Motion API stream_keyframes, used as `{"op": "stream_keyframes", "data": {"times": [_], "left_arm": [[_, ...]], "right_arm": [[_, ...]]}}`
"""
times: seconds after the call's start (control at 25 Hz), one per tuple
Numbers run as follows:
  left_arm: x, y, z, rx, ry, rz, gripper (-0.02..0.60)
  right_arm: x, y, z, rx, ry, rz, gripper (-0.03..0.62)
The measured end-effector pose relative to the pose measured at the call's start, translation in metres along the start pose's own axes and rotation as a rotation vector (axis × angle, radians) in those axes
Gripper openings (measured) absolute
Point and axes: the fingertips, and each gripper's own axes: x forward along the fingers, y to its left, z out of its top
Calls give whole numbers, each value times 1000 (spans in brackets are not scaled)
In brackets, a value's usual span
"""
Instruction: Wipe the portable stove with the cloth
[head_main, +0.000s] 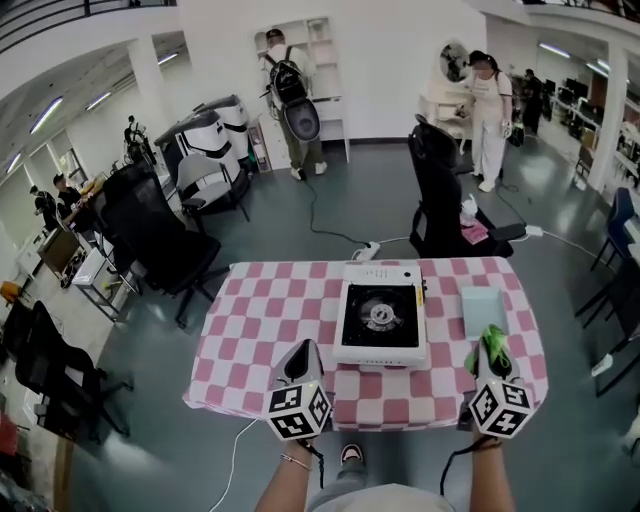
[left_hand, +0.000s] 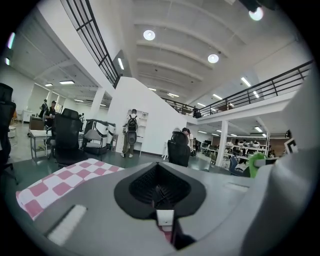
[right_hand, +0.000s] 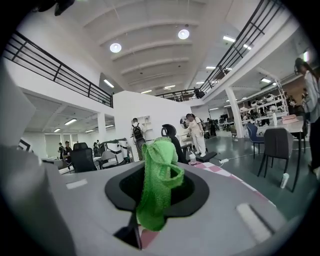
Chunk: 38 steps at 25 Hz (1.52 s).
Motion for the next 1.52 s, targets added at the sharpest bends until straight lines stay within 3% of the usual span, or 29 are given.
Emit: {"op": "stream_keyframes", "data": {"times": [0.48,0.76,1.52], "left_arm": [[88,54,21,6,37,-65,0],[121,61,21,-9,53,-85,0],[158,51,-1,-18,90,-11,0]], "right_arm": [[77,45,3,3,-6,-61,94],[99,53,-5,-14,15,-71,94],[161,31,-11,-47,92,19,94]]}}
